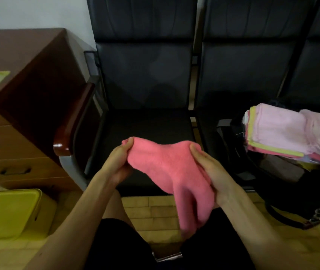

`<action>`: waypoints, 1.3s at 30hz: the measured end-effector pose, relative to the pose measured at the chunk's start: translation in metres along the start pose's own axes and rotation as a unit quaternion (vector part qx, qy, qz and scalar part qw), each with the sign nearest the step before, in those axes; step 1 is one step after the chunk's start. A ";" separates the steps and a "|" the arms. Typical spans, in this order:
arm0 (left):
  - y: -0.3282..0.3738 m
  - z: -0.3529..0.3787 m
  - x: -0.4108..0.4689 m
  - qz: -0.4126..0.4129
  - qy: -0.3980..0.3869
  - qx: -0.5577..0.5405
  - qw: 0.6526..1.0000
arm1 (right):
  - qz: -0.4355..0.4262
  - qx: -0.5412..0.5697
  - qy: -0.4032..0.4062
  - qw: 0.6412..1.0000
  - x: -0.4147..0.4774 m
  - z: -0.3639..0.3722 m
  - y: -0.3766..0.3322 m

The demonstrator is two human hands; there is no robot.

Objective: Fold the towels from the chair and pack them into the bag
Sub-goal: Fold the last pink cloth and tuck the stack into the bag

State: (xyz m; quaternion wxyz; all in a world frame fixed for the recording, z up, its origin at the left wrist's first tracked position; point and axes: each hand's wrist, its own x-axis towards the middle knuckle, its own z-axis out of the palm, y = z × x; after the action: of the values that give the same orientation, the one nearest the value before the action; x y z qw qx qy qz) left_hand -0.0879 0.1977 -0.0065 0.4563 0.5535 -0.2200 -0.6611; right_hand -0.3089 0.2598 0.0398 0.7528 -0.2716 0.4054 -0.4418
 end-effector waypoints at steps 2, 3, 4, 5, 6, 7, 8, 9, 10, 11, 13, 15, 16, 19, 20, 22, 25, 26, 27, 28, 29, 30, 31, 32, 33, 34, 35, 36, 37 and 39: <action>-0.007 0.002 -0.003 -0.017 -0.039 -0.108 0.993 | -0.004 0.019 -0.018 1.000 0.000 0.006 -0.005; -0.011 0.004 -0.002 -0.011 -0.067 -0.157 0.985 | -0.006 0.034 -0.030 0.999 0.001 0.009 -0.008; -0.016 0.006 -0.004 -0.003 -0.101 -0.199 0.975 | -0.008 0.053 -0.041 0.998 0.002 0.010 -0.010; -0.021 0.008 -0.005 0.002 -0.139 -0.234 0.962 | -0.015 0.071 -0.053 0.996 0.003 0.012 -0.012; -0.027 0.012 -0.007 0.003 -0.179 -0.257 0.950 | -0.023 0.086 -0.067 0.994 0.004 0.013 -0.015; -0.032 0.018 -0.010 -0.004 -0.217 -0.266 0.939 | -0.031 0.096 -0.073 0.992 0.006 0.014 -0.018; -0.038 0.023 -0.016 -0.016 -0.254 -0.268 0.929 | -0.037 0.102 -0.079 0.991 0.008 0.014 -0.022; -0.044 0.028 -0.021 -0.036 -0.287 -0.265 0.920 | -0.040 0.108 -0.082 0.990 0.009 0.015 -0.025; -0.050 0.030 -0.024 -0.061 -0.322 -0.262 0.908 | -0.045 0.110 -0.077 0.990 0.010 0.016 -0.029; -0.056 0.033 -0.028 -0.083 -0.349 -0.251 0.899 | -0.055 0.112 -0.069 0.990 0.010 0.018 -0.034; -0.061 0.033 -0.031 -0.102 -0.370 -0.211 0.899 | -0.089 0.111 -0.053 0.988 0.007 0.020 -0.043; -0.061 0.032 -0.034 -0.067 -0.370 -0.099 0.922 | -0.110 0.091 -0.028 0.989 0.006 0.018 -0.048; -0.060 0.031 -0.033 -0.062 -0.360 -0.039 0.930 | -0.117 0.081 -0.015 0.990 0.006 0.016 -0.050; -0.060 0.010 -0.029 -0.061 -0.402 0.029 0.913 | -0.122 0.065 0.021 0.990 0.008 0.010 -0.052; -0.059 0.005 -0.029 -0.074 -0.406 0.034 0.910 | -0.122 0.067 0.032 0.990 0.009 0.008 -0.053; -0.058 0.001 -0.030 -0.098 -0.419 0.062 0.901 | -0.123 0.077 0.046 0.988 0.012 0.005 -0.054; -0.059 0.004 -0.035 -0.081 -0.427 0.093 0.896 | -0.114 0.092 0.085 0.986 0.016 -0.004 -0.052; -0.057 0.006 -0.037 -0.074 -0.418 0.087 0.901 | -0.109 0.093 0.101 0.984 0.017 -0.006 -0.051; -0.055 0.007 -0.038 -0.065 -0.409 0.079 0.907 | -0.105 0.095 0.118 0.983 0.019 -0.008 -0.050; -0.052 0.008 -0.039 -0.056 -0.396 0.071 0.914 | -0.103 0.096 0.130 0.981 0.020 -0.011 -0.050; -0.050 0.008 -0.040 -0.051 -0.380 0.059 0.922 | -0.103 0.100 0.131 0.981 0.021 -0.014 -0.049; -0.047 0.009 -0.042 -0.050 -0.367 0.043 0.928 | -0.103 0.104 0.124 0.981 0.022 -0.016 -0.049; -0.044 0.010 -0.043 -0.048 -0.360 0.023 0.932 | -0.102 0.109 0.116 0.982 0.022 -0.019 -0.048; -0.041 0.011 -0.044 -0.044 -0.354 0.004 0.934 | -0.102 0.118 0.112 0.981 0.022 -0.022 -0.047; -0.037 0.012 -0.045 -0.039 -0.345 -0.009 0.938 | -0.103 0.127 0.110 0.980 0.023 -0.025 -0.044; -0.034 0.015 -0.046 -0.035 -0.334 -0.017 0.942 | -0.104 0.134 0.113 0.979 0.023 -0.030 -0.039; -0.030 0.017 -0.047 -0.030 -0.321 -0.021 0.946 | -0.098 0.137 0.117 0.979 0.024 -0.034 -0.031; -0.026 0.020 -0.047 -0.026 -0.306 -0.024 0.951 | -0.082 0.135 0.117 0.980 0.025 -0.039 -0.020; -0.022 0.022 -0.048 -0.024 -0.291 -0.026 0.956 | -0.054 0.130 0.109 0.984 0.025 -0.041 -0.007; -0.017 0.025 -0.048 -0.028 -0.269 -0.034 0.962 | 0.030 0.120 0.067 0.990 0.022 -0.042 0.022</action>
State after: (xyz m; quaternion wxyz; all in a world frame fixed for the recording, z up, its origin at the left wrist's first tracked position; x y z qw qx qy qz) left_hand -0.1191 0.2414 0.0124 0.3800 0.3458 -0.2965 -0.8051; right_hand -0.3290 0.2484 -0.0075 0.7641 -0.1364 0.4069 -0.4816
